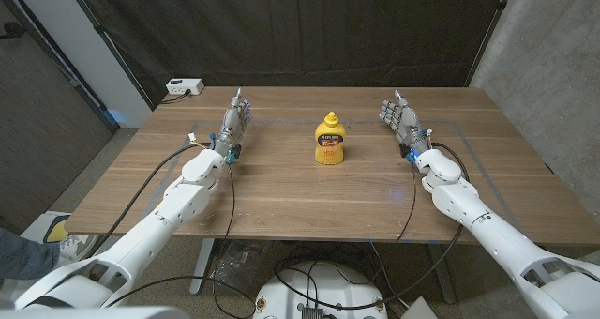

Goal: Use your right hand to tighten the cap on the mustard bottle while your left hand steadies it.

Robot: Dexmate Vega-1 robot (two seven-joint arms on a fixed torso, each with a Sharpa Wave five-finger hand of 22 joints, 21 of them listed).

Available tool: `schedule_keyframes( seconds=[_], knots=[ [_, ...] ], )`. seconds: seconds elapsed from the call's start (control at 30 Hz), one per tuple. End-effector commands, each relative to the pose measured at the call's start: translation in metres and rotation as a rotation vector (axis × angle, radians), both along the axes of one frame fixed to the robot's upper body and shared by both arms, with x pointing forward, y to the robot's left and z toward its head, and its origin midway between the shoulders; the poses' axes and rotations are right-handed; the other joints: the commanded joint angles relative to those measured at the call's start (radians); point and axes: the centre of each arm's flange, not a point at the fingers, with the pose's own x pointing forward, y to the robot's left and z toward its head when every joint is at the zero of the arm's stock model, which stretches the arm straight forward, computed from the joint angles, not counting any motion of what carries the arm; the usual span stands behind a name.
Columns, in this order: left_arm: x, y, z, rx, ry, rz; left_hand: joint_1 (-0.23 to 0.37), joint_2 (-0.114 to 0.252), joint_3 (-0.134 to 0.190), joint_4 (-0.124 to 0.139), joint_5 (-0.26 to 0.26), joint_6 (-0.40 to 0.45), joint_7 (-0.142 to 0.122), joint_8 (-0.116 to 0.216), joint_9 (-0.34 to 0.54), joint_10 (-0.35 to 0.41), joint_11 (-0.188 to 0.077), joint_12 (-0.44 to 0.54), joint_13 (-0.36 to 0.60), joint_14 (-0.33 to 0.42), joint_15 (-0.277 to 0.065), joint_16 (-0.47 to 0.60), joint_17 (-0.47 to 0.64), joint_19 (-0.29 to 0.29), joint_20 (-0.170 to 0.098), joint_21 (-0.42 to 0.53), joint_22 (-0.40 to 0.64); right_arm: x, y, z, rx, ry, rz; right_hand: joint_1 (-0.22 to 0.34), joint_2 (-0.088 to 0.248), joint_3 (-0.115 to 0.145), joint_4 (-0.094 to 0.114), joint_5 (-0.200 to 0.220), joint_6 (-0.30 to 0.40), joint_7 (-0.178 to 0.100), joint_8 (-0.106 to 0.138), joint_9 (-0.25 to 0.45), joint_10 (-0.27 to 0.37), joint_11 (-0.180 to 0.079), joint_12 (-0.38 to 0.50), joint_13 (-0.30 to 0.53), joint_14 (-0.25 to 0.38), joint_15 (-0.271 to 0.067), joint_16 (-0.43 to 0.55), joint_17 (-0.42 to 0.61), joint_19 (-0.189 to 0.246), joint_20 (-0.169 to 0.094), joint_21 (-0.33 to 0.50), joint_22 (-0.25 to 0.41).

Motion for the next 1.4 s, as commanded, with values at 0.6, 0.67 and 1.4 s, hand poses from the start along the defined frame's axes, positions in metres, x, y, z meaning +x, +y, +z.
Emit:
schedule_keyframes(
  seconds=[0.6, 0.67, 1.4],
  knots=[
    [-0.033, -0.001, 0.014, 0.14, -0.236, 0.124, 0.106, -0.044, -0.008, -0.068, 0.006, 0.067, 0.004, 0.027, 0.006, 0.073, -0.003, 0.029, 0.004, 0.084, 0.006, 0.021, -0.001, 0.054, 0.007, 0.025, 0.0, -0.034, 0.02, -0.004, -0.007, -0.086, 0.011, 0.009, -0.003, 0.003, -0.002, 0.007, 0.019, -0.006, 0.01, 0.004, 0.028, 0.004, 0.008, 0.003, 0.012, 0.005, 0.006, 0.004, 0.023, 0.004, 0.004, 0.004],
    [-0.035, -0.002, 0.015, 0.161, -0.246, 0.113, 0.112, -0.048, -0.01, -0.072, 0.007, 0.071, 0.004, 0.029, 0.006, 0.075, -0.005, 0.029, 0.004, 0.088, 0.005, 0.021, -0.001, 0.056, 0.01, 0.025, 0.0, -0.038, 0.02, -0.004, -0.009, -0.096, 0.005, 0.009, -0.004, 0.003, -0.003, 0.008, 0.022, -0.007, 0.011, 0.004, 0.034, 0.005, 0.01, 0.003, 0.014, 0.005, 0.006, 0.004, 0.026, 0.005, 0.003, 0.004],
    [-0.049, -0.027, 0.025, 0.462, -0.378, -0.008, 0.226, -0.071, -0.112, -0.181, 0.02, 0.061, -0.022, 0.019, 0.009, 0.096, -0.058, 0.026, 0.007, 0.088, -0.034, 0.012, -0.001, 0.056, 0.021, 0.016, 0.0, -0.037, 0.034, 0.012, -0.049, -0.126, 0.017, 0.017, -0.001, 0.004, -0.009, 0.008, 0.039, -0.013, 0.015, 0.004, 0.063, 0.002, 0.015, 0.004, 0.033, 0.005, 0.005, 0.003, 0.045, 0.006, 0.002, 0.004]
  ],
)
